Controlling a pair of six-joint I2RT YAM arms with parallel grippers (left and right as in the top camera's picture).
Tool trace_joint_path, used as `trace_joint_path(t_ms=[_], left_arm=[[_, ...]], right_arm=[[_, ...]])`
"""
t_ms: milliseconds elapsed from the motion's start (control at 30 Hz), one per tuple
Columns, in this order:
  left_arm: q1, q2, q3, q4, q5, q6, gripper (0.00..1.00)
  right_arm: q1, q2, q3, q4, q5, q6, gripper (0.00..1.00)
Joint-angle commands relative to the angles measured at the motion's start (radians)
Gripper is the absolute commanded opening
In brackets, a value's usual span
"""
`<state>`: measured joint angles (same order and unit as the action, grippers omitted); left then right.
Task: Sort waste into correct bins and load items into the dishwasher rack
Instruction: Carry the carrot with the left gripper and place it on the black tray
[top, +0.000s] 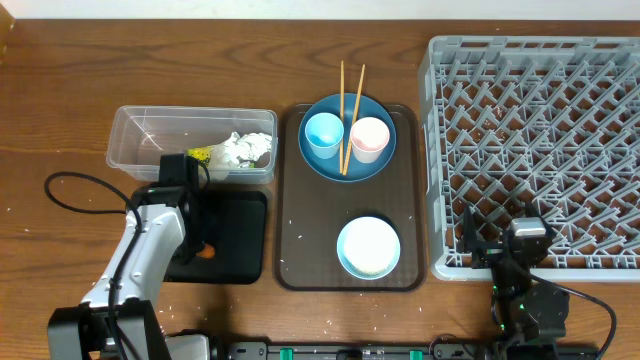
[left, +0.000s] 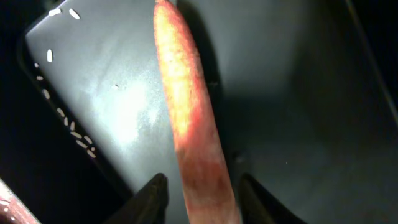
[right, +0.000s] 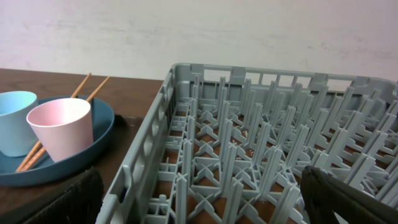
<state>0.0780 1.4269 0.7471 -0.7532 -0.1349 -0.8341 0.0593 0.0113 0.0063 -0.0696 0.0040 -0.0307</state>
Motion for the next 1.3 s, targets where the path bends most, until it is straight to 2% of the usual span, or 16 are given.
trace_joint_path(t_ms=[0,167,433,467,533,567,633,1000,1200,1267], left_arm=[[0.006,-0.001,-0.005,-0.005,-0.016,0.019,0.45],[0.006,-0.048,0.023,-0.047,-0.016,0.125,0.5],[0.006,-0.246,0.058,-0.13,-0.015,0.135,0.5],[0.006,-0.269,0.058,-0.132,-0.015,0.135,0.45],[0.006,-0.298,0.057,-0.129,-0.016,0.137,0.26],[0.006,-0.303,0.057,-0.124,-0.015,0.155,0.13],[0.006,-0.302,0.056,-0.11,-0.015,0.19,0.06],[0.005,-0.149,-0.007,-0.014,0.008,0.234,0.06],[0.004,-0.054,-0.007,0.057,0.147,0.407,0.06],[0.004,-0.037,-0.007,0.059,0.153,0.423,0.06]], right_arm=[[-0.006,-0.004,-0.001,-0.003,0.007,-0.001,0.99],[-0.006,-0.004,-0.001,-0.003,0.007,-0.001,0.99],[-0.006,-0.004,-0.001,-0.003,0.007,-0.001,0.99],[-0.006,-0.004,-0.001,-0.003,0.007,-0.001,0.99],[-0.006,-0.004,-0.001,-0.003,0.007,-0.001,0.99],[-0.006,-0.004,-0.001,-0.003,0.007,-0.001,0.99],[-0.006,-0.004,-0.001,-0.003,0.007,-0.001,0.99],[-0.006,-0.004,-0.001,-0.003,0.007,-0.001,0.99],[-0.006,-0.004,-0.001,-0.003,0.007,-0.001,0.99],[-0.006,-0.004,-0.001,-0.003,0.007,-0.001,0.99]])
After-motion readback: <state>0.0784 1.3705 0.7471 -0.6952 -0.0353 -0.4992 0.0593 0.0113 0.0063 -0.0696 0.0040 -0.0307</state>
